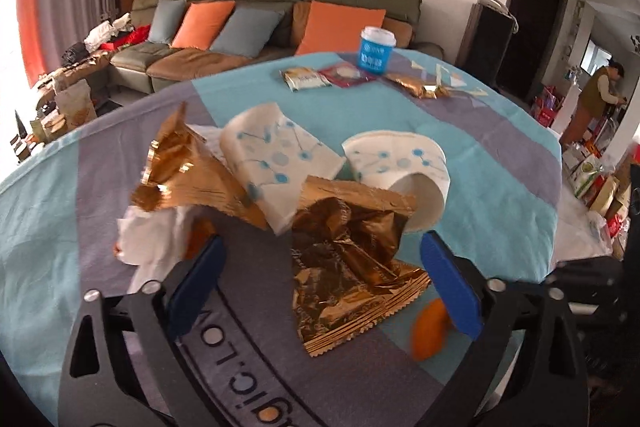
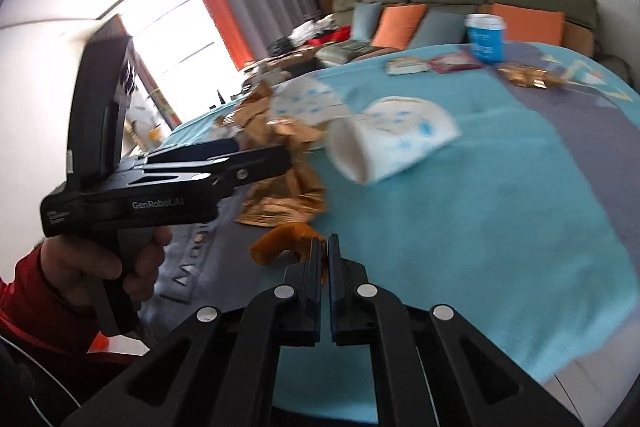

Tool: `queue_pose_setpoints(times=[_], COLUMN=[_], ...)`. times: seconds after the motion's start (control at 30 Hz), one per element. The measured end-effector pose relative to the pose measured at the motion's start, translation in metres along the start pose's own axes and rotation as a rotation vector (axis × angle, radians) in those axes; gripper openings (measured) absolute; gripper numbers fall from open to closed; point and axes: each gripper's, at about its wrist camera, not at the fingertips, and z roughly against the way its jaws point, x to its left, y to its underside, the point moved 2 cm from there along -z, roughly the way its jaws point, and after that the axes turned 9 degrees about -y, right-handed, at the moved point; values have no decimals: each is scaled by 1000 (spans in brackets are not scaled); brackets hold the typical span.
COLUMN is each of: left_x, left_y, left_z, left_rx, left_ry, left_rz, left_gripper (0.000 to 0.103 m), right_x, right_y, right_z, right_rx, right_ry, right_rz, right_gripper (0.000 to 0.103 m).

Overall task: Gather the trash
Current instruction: 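Grasp the gold wrapper with the left gripper while the right grasps an orange peel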

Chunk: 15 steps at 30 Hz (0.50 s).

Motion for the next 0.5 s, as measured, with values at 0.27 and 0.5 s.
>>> queue_pose_setpoints(times=[0.27, 0.5], left_x=[-14, -1], left_y=[10, 10], left_z=[-21, 2], left_rx=[68, 16], left_ry=[14, 7], left_rz=[-22, 38], left_gripper=[44, 32], right_x=[-26, -26], right_y=[-4, -8], right_z=[30, 39], right_rx=[-62, -101], right_ry=[67, 64], right_rz=[-39, -37], right_gripper=[2, 2])
